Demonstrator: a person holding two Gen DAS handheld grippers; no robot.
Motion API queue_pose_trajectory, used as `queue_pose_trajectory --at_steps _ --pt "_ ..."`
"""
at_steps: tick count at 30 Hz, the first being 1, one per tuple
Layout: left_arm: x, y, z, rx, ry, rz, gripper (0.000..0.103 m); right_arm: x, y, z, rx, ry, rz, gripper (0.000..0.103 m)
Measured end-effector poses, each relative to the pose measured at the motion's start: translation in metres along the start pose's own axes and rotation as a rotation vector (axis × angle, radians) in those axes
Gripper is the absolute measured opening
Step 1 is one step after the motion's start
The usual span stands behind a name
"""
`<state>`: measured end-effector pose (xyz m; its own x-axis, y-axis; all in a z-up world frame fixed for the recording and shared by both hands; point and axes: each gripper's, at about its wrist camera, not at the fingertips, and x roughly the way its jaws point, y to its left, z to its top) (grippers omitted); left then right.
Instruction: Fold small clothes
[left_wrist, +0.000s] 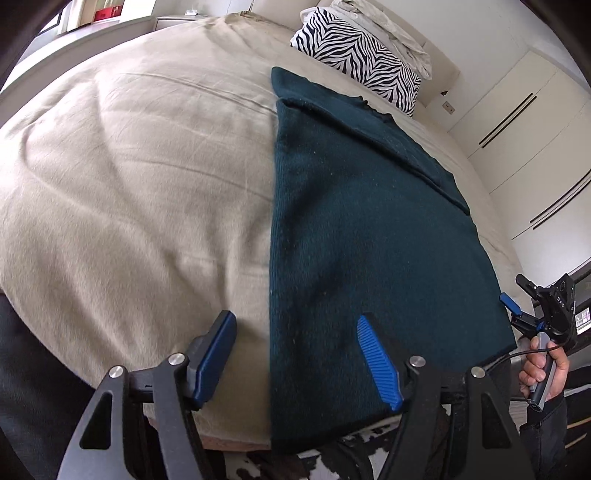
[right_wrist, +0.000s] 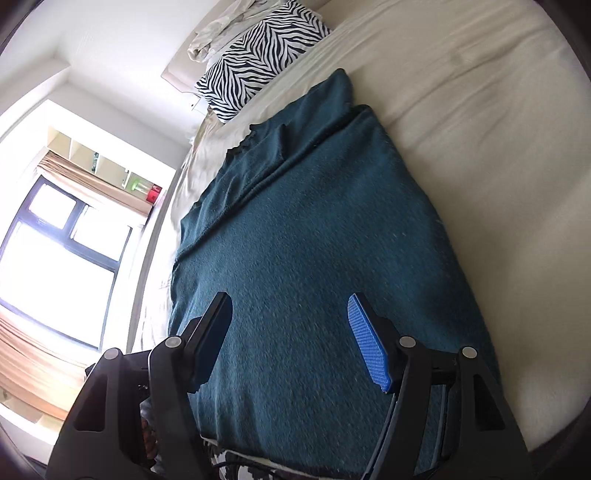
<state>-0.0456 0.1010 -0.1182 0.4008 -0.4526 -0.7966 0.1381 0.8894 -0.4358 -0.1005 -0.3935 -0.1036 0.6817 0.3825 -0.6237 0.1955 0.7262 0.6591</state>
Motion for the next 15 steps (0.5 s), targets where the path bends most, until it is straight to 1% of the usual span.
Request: queue_pose_trajectory --at_steps 3,5,9,12,13,14,15 --pt "-0.004 -0.002 -0.012 0.006 0.029 -0.004 0.066 -0.028 -0.017 -0.016 0.025 -0.022 -0.021 0.064" --pt "-0.003 -0.003 -0.017 0.011 0.053 0.005 0.060 -0.042 -0.025 -0.023 0.038 -0.033 -0.053 0.064" --pt "0.000 -0.006 -0.022 0.016 0.080 0.005 0.060 -0.075 -0.046 -0.036 0.065 -0.057 -0.114 0.064" --pt "0.005 -0.010 -0.019 0.046 0.107 0.022 0.060 -0.093 -0.060 -0.045 0.092 -0.066 -0.153 0.064" --pt "0.005 -0.012 -0.019 0.054 0.112 0.021 0.058 -0.098 -0.064 -0.047 0.097 -0.065 -0.172 0.064" --pt "0.006 -0.013 -0.020 0.056 0.119 0.019 0.051 -0.101 -0.067 -0.049 0.101 -0.064 -0.181 0.064" --pt "0.008 -0.013 -0.019 0.056 0.124 0.021 0.048 -0.102 -0.069 -0.050 0.106 -0.060 -0.180 0.064"
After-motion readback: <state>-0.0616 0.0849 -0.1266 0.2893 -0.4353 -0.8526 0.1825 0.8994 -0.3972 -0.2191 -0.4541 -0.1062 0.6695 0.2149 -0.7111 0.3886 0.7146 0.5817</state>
